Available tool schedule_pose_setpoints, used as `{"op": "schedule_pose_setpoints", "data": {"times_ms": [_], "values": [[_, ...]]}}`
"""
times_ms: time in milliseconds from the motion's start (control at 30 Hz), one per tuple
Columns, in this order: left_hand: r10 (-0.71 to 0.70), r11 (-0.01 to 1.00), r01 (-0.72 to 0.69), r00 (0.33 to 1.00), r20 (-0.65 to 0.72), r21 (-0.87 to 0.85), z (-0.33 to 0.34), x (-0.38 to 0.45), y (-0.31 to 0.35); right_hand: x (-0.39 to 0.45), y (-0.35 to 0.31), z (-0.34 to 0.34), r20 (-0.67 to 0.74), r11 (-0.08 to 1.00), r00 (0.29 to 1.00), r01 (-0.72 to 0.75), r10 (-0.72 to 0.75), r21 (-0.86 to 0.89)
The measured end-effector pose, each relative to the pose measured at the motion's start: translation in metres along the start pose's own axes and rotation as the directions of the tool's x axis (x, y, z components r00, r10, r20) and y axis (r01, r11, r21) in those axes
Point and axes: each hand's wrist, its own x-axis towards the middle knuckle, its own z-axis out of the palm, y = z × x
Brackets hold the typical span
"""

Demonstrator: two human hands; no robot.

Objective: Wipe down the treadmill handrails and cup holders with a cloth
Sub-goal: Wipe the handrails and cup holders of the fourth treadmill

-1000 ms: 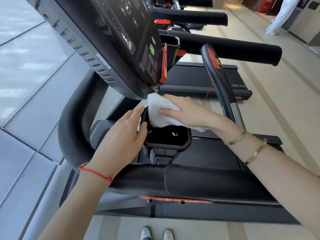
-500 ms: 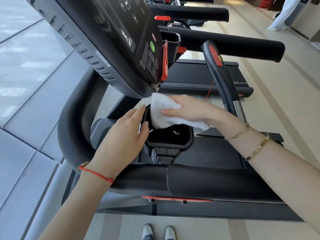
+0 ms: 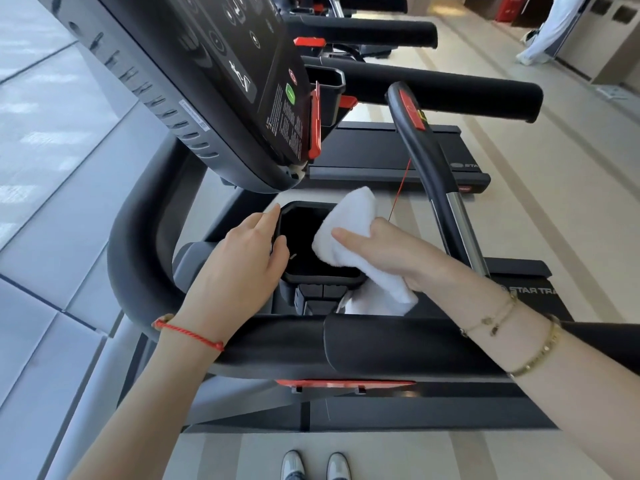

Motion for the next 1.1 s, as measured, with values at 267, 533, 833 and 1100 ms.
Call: {"op": "schedule_pose_setpoints", "data": {"times_ms": [267,533,833,1100], "values": [[-0.021,0.999,0.021,1.0,-0.003,-0.028,0.002,-0.001,-0.001,-0.004,0.0,-0.008,0.039,0.981,0.995,0.085,-0.093,0.175],[-0.039,0.998,0.039,0.999,0.005,-0.04,0.002,0.001,-0.003,-0.041,0.019,-0.004,-0.15,0.963,0.952,0.268,-0.266,-0.008],[-0.076,0.99,0.076,0.997,0.003,-0.12,-0.004,-0.006,-0.004,-0.066,-0.003,0.009,-0.125,0.743,0.766,0.55,-0.631,-0.382],[-0.103,0.987,0.097,0.994,-0.035,-0.13,-0.009,-0.008,-0.006,-0.028,-0.024,0.022,0.331,0.712,0.872,0.486,-0.36,-0.506]]}}
